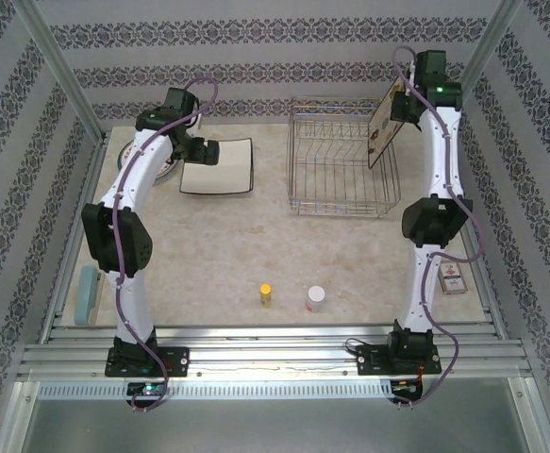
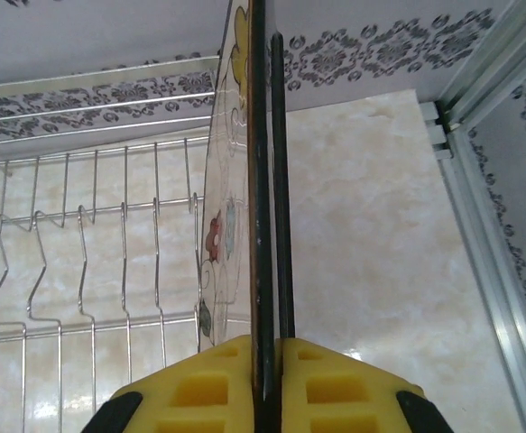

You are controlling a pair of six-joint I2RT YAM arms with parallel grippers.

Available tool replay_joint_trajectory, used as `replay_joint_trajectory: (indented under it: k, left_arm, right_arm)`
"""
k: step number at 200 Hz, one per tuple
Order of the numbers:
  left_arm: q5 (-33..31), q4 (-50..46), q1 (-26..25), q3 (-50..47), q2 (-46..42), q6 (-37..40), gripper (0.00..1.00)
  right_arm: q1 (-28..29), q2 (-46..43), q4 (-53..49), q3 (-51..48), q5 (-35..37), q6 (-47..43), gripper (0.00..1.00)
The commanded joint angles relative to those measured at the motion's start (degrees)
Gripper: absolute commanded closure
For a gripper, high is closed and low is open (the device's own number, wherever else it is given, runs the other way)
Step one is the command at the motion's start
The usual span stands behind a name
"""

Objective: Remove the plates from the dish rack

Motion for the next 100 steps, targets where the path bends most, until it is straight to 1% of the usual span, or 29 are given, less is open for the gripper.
replay_joint_trajectory:
  k: [1,26,55,89,100]
  left_arm:
    - [-1.0,-1.7,0.7,1.8,0.9,-0.8,0.0]
    - [0.2,-2.0,0.7,1.9,0.3,-1.5,0.0]
    - [1.3,-2.1,0.6,0.7,-1.3,-1.9,0.0]
    - [1.8,-0.8,0.3,-2.9,-4.3,-2.1,0.0]
    - [1.8,-0.4,0.2,-3.9,-5.1,-2.2,0.0]
  right_arm:
    - [0.8,-9.9,6.5,2.3,-0.1,0.4,1.0]
    - [1.3,-14.6,6.0,0.0,1.3,-0.5,1.0]
    - [1.9,-20.6,4.9,-2.7,1.0,-0.3,1.0]
    - [4.1,-27.3,3.9,-8.6,-0.9,0.8,1.0]
    - [5.1,-29.7,4.5,-11.8,-2.8,2.0,1.0]
